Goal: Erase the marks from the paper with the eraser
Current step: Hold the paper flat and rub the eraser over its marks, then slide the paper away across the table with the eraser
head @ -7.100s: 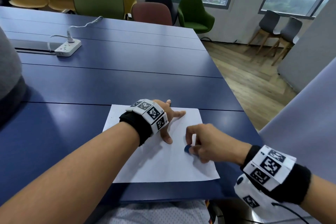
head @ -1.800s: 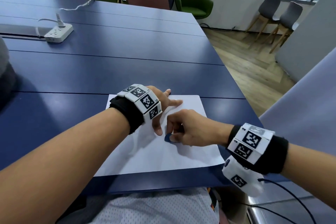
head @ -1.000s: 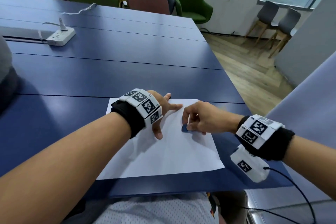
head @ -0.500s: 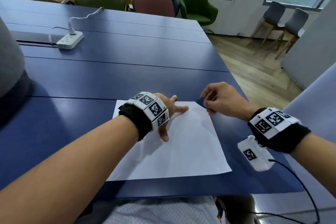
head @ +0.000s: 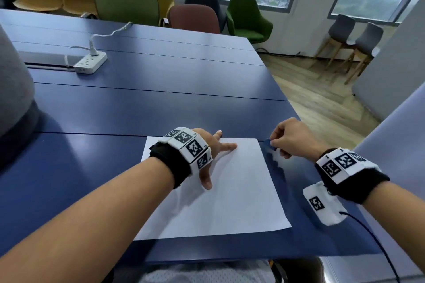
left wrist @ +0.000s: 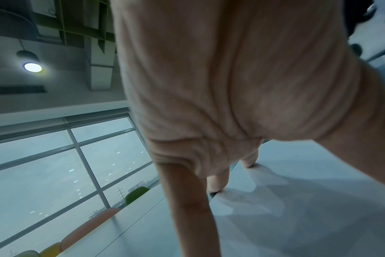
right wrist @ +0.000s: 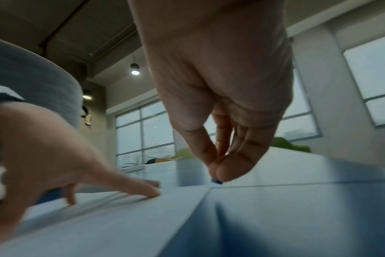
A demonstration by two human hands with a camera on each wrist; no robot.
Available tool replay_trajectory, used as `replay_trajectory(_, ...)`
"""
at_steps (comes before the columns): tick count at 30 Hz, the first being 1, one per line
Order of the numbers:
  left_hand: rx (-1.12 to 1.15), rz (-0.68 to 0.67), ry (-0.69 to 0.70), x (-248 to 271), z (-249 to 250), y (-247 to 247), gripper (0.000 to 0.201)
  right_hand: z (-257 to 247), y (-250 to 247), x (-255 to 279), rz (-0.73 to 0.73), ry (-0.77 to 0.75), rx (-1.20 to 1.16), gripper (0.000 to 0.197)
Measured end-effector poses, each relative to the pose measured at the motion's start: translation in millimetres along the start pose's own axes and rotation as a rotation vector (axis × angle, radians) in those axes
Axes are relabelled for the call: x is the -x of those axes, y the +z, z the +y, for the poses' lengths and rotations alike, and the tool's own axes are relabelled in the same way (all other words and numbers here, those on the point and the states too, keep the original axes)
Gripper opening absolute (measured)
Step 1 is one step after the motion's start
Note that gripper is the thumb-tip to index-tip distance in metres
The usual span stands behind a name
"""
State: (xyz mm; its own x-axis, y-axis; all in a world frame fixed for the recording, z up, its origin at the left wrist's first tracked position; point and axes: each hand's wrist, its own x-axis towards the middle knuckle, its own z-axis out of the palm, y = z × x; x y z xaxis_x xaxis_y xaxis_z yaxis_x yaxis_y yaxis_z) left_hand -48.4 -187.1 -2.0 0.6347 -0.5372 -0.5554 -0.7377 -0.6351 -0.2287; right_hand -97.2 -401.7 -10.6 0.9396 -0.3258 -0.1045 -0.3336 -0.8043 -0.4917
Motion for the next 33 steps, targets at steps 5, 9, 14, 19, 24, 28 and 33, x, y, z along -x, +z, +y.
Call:
replay_trajectory(5,-0.018,-0.039,-0.001,0,0,-5,0.132,11,-12,-16,-0.055,0.011,0.256,0.004)
replay_trajectory(9,0.003,-0.061,0.019,3,-1,-10,0.129,-10,4,-19,-0.144,-0.273,0.258,0.026)
replay_trajectory(14,0.099,-0.094,0.05,0,-13,-10,0.132,-18,20,-20,-0.218,-0.296,0.261,0.021)
replay_trajectory(19,0.419,-0.003,0.038,5,-48,-6,0.118,-24,21,-19,-0.188,-0.278,0.225,0.015)
replay_trajectory(24,0.585,0.138,-0.158,34,-120,19,0.086,-17,21,-17,-0.136,-0.26,0.122,0.019)
replay_trajectory(28,0.656,0.135,-0.232,51,-158,45,0.059,-16,22,-13,-0.09,-0.31,0.039,0.02)
replay_trajectory(33,0.935,0.198,-0.236,53,-167,60,0.026,-24,16,-5,-0.062,-0.338,-0.023,0.025)
